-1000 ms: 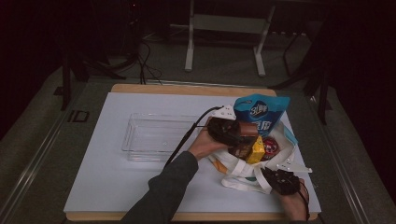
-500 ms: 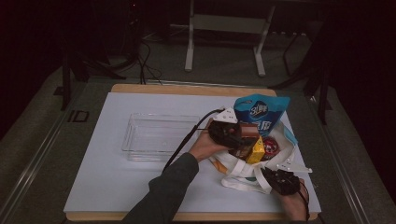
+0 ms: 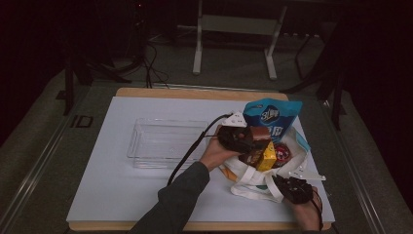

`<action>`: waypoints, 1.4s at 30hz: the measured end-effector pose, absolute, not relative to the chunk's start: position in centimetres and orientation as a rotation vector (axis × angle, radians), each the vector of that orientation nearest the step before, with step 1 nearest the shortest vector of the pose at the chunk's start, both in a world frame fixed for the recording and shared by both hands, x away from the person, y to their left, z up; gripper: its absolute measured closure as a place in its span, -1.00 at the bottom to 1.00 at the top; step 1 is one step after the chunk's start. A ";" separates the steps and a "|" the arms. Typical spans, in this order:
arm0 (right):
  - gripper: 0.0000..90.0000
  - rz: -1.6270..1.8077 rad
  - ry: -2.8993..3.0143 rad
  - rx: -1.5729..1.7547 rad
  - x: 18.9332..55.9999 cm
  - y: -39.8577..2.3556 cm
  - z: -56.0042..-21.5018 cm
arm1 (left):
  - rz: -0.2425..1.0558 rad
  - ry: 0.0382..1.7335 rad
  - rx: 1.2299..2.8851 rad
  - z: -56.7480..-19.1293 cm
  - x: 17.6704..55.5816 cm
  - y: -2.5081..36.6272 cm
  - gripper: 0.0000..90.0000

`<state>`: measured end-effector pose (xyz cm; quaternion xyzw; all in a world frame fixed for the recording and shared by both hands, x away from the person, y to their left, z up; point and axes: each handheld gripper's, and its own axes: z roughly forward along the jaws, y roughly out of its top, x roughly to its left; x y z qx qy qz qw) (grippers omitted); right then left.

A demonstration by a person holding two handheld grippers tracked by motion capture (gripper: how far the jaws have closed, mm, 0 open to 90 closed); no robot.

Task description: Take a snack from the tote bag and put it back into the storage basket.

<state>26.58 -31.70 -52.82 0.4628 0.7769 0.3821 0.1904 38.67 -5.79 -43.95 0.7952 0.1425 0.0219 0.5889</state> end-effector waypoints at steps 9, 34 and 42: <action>0.86 1.075 2.182 1.304 26.6 -31.7 -52.8 | 0.101 0.332 1.861 -43.6 38.2 -6.0 -0.08; 0.86 1.079 2.180 1.303 26.5 -31.7 -52.9 | 0.148 0.301 1.772 -40.2 37.8 -4.2 -0.05; 0.86 1.079 2.179 1.301 26.5 -31.7 -52.9 | 0.154 0.308 1.742 -39.3 37.6 -3.0 -0.05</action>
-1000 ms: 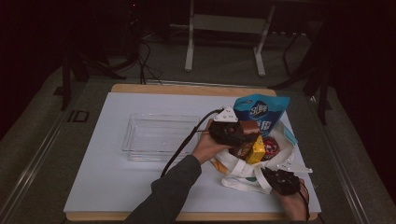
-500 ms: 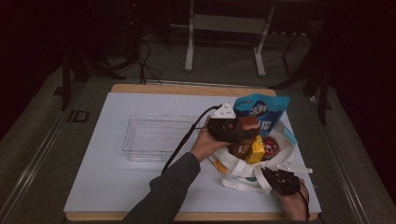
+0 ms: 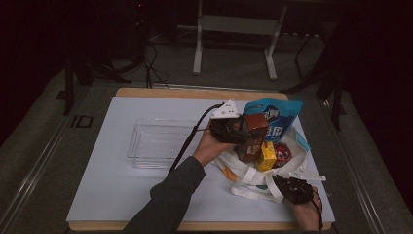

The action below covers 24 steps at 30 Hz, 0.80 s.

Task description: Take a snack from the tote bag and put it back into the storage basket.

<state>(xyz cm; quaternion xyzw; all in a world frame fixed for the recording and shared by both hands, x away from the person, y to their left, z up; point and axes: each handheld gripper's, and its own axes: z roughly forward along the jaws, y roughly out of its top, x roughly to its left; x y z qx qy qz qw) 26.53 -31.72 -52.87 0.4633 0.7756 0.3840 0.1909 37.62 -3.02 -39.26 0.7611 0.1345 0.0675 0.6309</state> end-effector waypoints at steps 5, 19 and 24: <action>0.86 1.078 2.178 1.302 26.5 -31.7 -52.9 | 0.162 0.323 1.727 -38.6 37.5 -2.3 -0.05; 0.86 1.080 2.176 1.305 26.5 -31.7 -52.9 | 0.168 0.292 1.706 -36.6 36.7 -1.6 -0.05; 0.86 1.080 2.176 1.307 26.5 -31.7 -52.9 | 0.168 0.287 1.702 -35.9 36.4 -1.2 -0.05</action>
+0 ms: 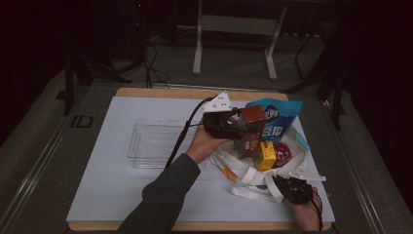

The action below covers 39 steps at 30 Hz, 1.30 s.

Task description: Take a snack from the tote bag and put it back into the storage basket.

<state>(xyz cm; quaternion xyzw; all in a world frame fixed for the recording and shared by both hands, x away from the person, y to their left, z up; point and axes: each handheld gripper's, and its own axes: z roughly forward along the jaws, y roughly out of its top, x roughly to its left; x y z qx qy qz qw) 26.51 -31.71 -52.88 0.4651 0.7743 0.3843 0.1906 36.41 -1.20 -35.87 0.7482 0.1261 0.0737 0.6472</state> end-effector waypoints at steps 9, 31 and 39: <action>0.86 1.081 2.175 1.307 26.5 -31.7 -52.9 | 0.169 0.276 1.698 -34.9 36.1 -0.6 -0.05; 0.86 1.083 2.174 1.309 26.5 -31.7 -52.9 | 0.166 0.253 1.697 -33.5 35.5 2.7 -0.05; 0.86 1.085 2.173 1.312 26.5 -31.7 -52.9 | 0.186 0.265 1.685 -33.0 35.6 4.7 -0.05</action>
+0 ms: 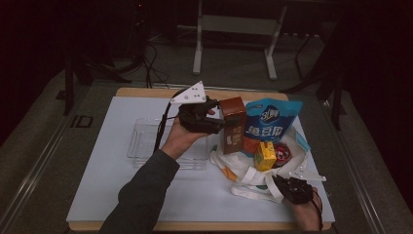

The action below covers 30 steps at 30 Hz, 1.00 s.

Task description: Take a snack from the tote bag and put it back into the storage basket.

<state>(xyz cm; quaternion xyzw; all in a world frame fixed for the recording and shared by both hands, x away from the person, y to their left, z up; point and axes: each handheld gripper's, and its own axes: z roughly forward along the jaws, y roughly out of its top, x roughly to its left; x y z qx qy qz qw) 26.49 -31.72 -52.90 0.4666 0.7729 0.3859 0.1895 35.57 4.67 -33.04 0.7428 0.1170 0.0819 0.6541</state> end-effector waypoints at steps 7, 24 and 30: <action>0.86 1.083 2.174 1.309 26.5 -31.7 -52.9 | 0.185 0.263 1.671 -32.9 35.6 5.8 -0.05; 0.86 1.083 2.173 1.310 26.5 -31.7 -52.9 | 0.206 0.243 1.689 -32.3 35.7 8.9 -0.05; 0.86 1.082 2.173 1.308 26.5 -31.7 -52.9 | 0.216 0.252 1.697 -32.4 35.9 9.9 -0.05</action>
